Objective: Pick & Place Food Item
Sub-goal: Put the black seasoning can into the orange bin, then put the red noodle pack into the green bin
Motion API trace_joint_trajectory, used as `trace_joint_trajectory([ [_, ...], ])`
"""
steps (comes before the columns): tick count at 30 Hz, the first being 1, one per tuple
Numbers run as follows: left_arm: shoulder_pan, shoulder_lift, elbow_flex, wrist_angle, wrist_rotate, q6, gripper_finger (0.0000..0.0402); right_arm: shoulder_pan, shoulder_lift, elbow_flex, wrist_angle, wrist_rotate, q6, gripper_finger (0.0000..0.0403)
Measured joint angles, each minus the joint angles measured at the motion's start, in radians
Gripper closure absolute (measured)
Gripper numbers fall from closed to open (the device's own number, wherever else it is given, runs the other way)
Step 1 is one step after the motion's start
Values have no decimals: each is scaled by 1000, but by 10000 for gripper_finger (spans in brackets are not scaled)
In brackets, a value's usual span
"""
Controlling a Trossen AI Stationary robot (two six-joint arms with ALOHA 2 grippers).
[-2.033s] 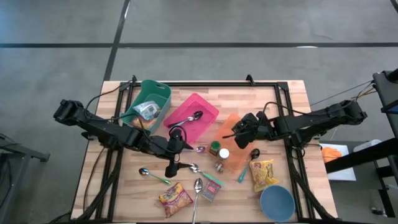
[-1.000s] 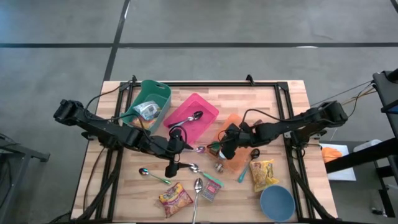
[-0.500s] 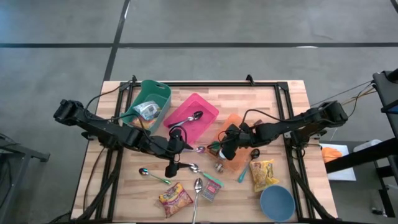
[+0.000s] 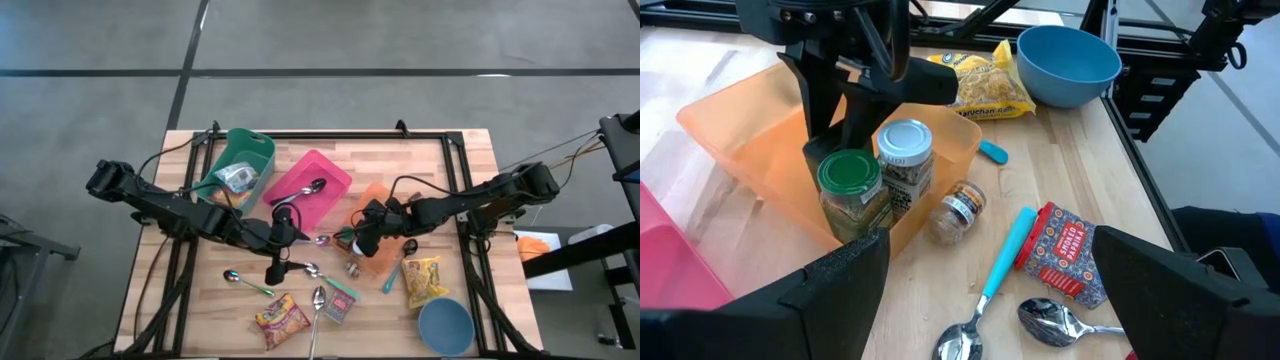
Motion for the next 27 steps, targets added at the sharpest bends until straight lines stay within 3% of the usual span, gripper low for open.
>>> trace_joint_trajectory([
  [18, 1, 0, 0, 0, 0, 8, 50, 0, -2, 35, -3, -1, 0, 195],
  [27, 2, -3, 0, -23, 0, 9, 50, 3, -14, 133, -160, 2, -19, 195],
])
